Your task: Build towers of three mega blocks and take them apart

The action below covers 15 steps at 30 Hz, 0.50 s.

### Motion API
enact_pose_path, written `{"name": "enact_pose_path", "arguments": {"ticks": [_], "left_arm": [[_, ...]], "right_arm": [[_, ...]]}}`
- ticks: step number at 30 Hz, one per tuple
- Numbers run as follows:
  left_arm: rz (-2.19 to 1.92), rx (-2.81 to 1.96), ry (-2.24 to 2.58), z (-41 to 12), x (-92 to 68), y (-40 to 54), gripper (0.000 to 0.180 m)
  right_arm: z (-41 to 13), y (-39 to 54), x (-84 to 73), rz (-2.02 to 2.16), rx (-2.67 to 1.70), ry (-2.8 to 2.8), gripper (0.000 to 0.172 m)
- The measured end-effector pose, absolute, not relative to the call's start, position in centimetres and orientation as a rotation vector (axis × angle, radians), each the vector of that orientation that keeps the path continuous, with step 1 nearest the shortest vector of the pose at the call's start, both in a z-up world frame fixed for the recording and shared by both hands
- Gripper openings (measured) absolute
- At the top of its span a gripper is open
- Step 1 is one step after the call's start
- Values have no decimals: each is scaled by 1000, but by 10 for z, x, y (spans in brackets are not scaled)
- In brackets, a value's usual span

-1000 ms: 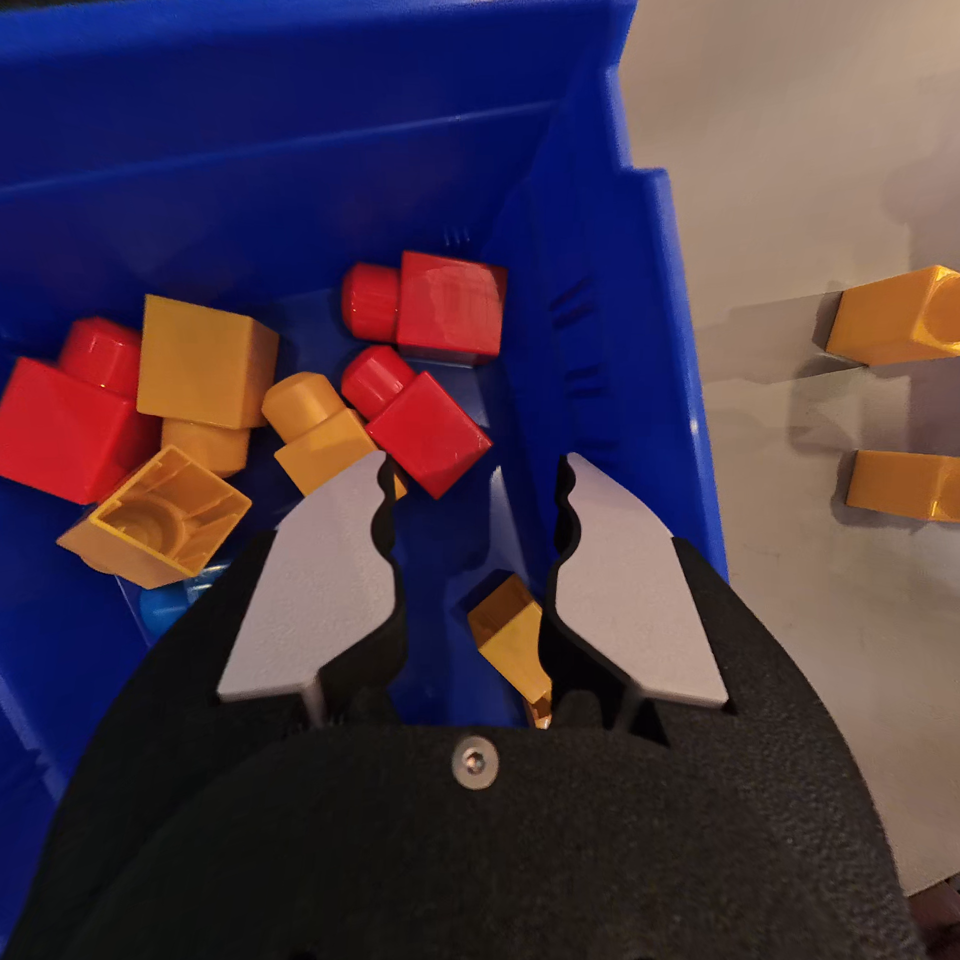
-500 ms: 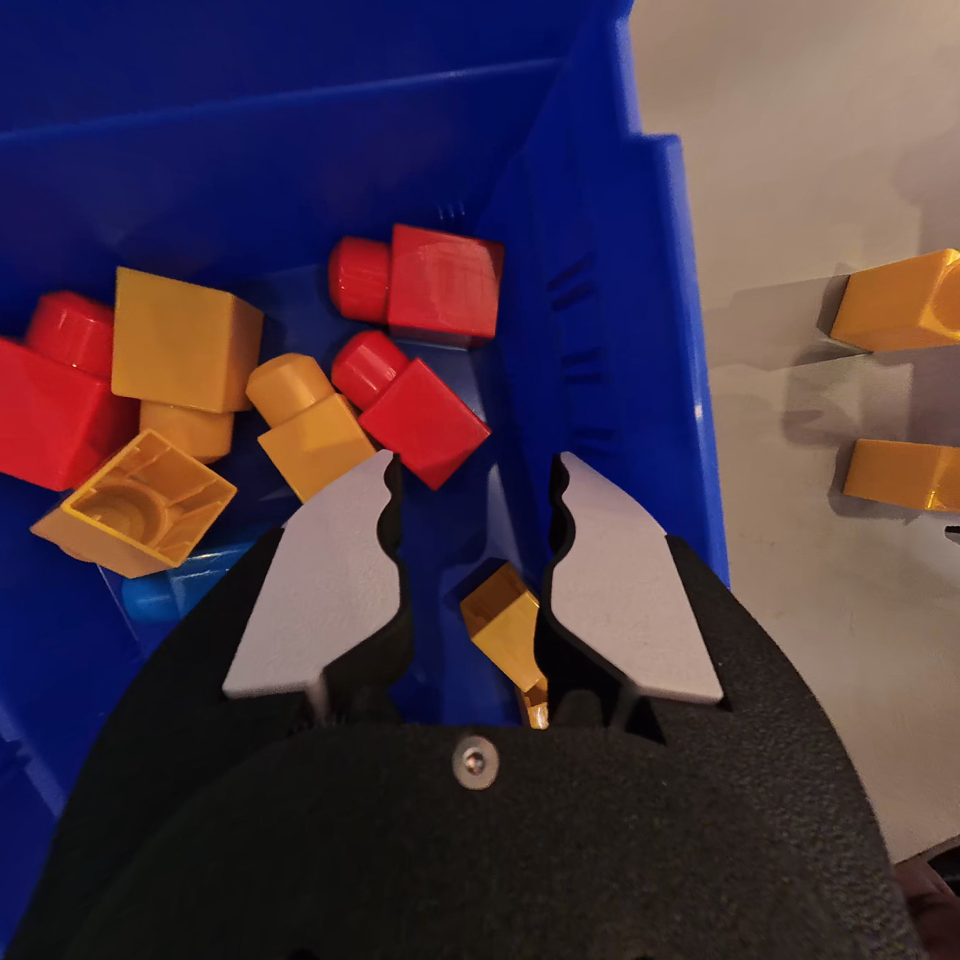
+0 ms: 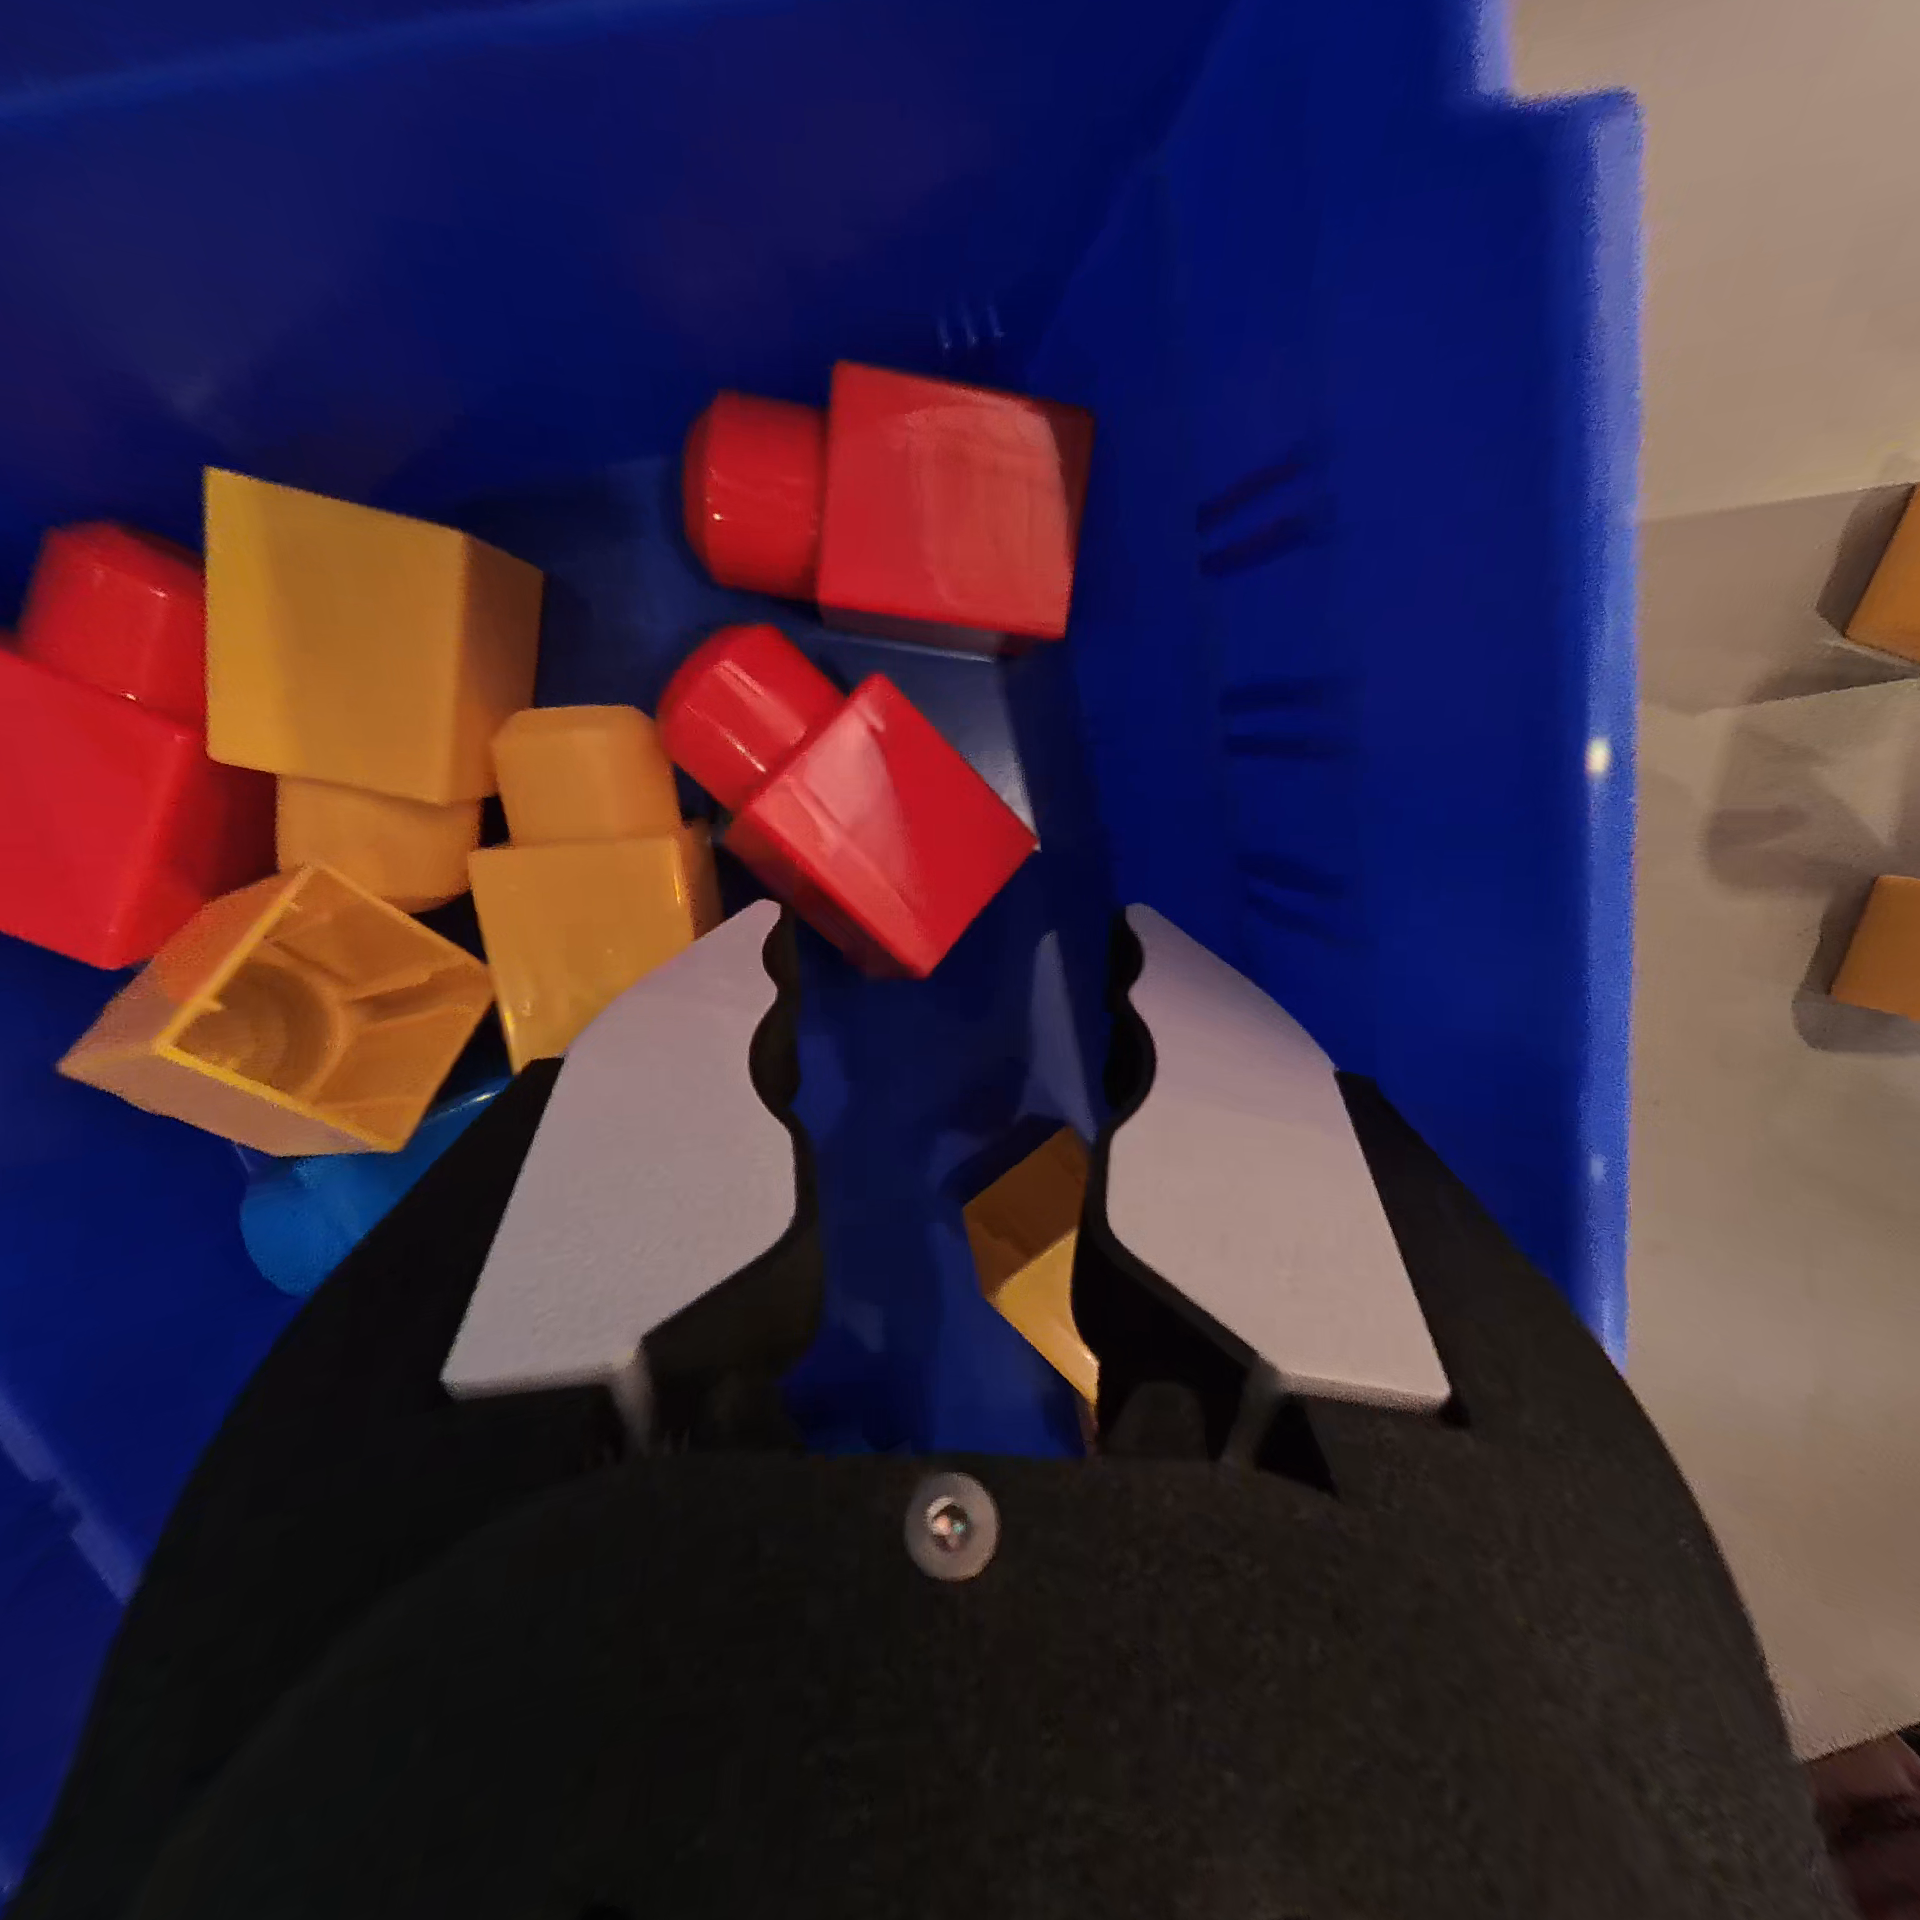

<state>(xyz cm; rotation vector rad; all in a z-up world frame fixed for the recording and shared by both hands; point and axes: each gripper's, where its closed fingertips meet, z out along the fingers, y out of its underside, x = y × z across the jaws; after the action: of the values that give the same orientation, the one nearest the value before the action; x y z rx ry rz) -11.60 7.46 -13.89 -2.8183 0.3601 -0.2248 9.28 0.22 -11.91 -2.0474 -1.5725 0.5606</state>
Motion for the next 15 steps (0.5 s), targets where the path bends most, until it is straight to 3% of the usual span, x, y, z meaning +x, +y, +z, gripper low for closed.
{"name": "enact_pose_path", "arguments": {"ticks": [10,15], "left_arm": [[-320,-2798,268,-146,-116,84,46],[-233,-2807,302,-151,-116,86,48]], "right_arm": [[-125,-1,90,543,-2056,-1604,56],[-129,-2,90,531,-2062,-1620,56]]}}
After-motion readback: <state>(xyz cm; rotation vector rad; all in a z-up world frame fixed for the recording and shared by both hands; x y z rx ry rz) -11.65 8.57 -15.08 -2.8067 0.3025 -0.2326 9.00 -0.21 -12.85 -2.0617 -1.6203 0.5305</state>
